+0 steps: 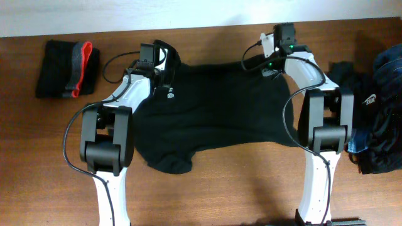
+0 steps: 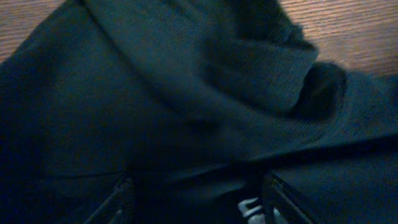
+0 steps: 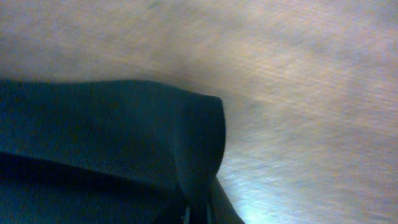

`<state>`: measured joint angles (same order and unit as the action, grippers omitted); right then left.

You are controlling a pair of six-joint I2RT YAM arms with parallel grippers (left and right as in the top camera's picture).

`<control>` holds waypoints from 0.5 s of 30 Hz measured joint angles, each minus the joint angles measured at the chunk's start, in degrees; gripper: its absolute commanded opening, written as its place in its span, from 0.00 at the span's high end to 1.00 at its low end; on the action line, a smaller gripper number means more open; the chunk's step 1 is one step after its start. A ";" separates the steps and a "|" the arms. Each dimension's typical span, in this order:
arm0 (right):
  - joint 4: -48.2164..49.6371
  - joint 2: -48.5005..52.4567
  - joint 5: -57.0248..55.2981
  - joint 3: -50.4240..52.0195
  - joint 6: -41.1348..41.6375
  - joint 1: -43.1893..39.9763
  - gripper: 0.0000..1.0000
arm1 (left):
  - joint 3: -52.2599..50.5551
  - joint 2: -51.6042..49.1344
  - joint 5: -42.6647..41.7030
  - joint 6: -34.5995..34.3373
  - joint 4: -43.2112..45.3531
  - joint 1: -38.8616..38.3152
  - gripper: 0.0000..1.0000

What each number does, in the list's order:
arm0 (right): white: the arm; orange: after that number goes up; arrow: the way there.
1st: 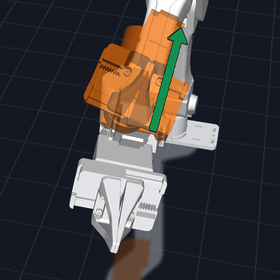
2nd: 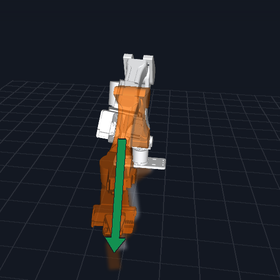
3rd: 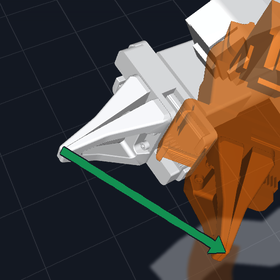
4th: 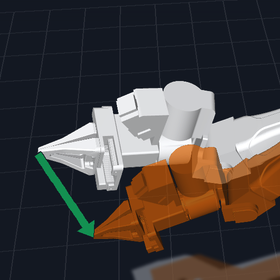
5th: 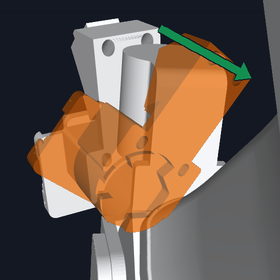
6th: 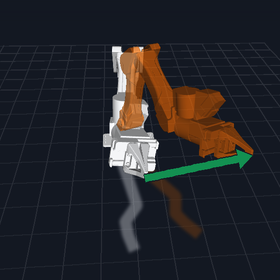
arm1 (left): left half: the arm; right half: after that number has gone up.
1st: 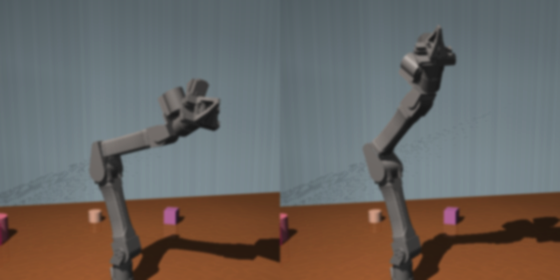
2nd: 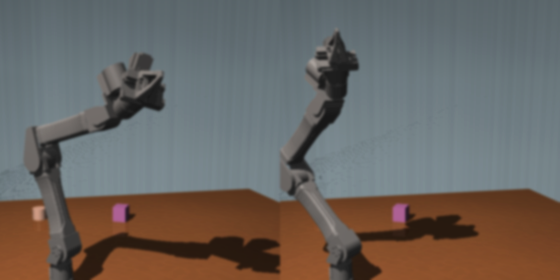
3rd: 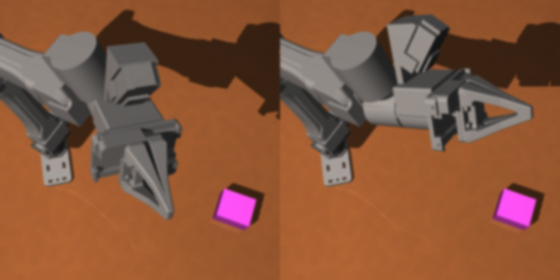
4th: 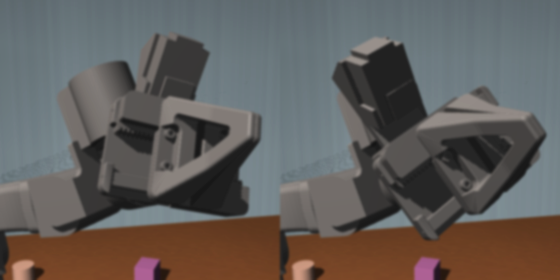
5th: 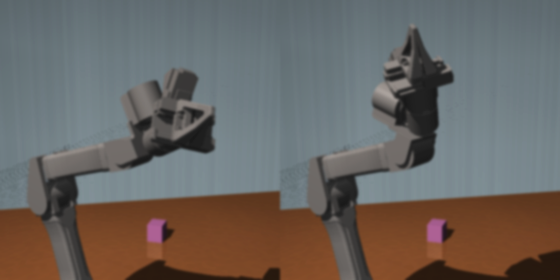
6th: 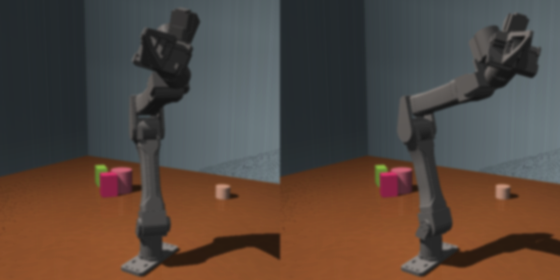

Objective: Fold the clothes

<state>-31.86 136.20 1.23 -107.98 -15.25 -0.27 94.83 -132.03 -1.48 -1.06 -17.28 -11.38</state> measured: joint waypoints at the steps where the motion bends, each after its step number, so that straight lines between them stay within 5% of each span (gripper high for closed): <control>1: 0.46 0.00 -0.42 -0.15 -0.02 -0.22 0.96 | 0.00 0.00 0.00 0.00 0.00 0.09 0.35; 5: 0.90 0.00 -1.46 -0.35 -0.04 -0.96 0.90 | 0.00 0.00 0.00 0.00 -0.02 0.55 0.35; 10: 1.31 0.00 -2.43 -0.35 -0.07 -1.25 0.05 | 0.00 0.00 0.00 0.00 -0.02 1.27 0.34; 15: 1.92 0.00 -3.39 -0.55 -0.28 -1.66 0.01 | 0.00 0.00 0.02 0.00 0.57 1.40 0.32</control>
<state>-29.93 136.20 -2.15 -108.53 -15.53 -1.93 94.83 -132.03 -1.45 -1.06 -16.71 -9.98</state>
